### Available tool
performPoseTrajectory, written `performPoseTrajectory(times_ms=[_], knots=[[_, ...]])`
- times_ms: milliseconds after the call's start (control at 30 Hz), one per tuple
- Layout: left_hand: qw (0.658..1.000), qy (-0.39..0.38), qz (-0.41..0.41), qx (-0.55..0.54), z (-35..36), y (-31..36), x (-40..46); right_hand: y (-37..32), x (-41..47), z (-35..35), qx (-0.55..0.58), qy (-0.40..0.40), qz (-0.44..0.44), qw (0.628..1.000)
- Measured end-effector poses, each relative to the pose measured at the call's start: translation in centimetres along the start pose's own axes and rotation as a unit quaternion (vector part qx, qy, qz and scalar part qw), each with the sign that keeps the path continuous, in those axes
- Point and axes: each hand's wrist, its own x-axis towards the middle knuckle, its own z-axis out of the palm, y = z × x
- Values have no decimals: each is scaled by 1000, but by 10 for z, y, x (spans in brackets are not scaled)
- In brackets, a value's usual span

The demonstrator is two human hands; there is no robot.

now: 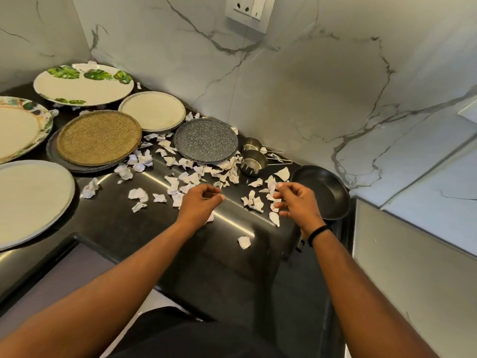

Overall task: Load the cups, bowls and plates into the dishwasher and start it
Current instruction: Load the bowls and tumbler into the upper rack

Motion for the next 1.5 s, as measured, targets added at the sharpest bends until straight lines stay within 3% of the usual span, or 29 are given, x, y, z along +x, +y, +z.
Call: performPoseTrajectory(times_ms=[133, 333, 700, 1100, 1267, 1500], knots=[[999, -32, 35, 16, 25, 13, 46, -9, 35, 1, -75, 16, -30, 997], [989, -8, 96, 116, 54, 22, 107, -10, 96, 5, -144, 45, -10, 989], [910, -33, 170, 376, 88, 27, 166, 6, 177, 12, -112, 115, 65, 985], [915, -4, 178, 363, 96, 20, 161, 0, 167, 29, -95, 75, 77, 990], [900, -23, 191, 391, 93, 18, 156, 1, 159, 48, -150, 25, 62, 986], [886, -45, 212, 409, 95, 18, 160, 6, 149, 56, -192, 15, 57, 980]])
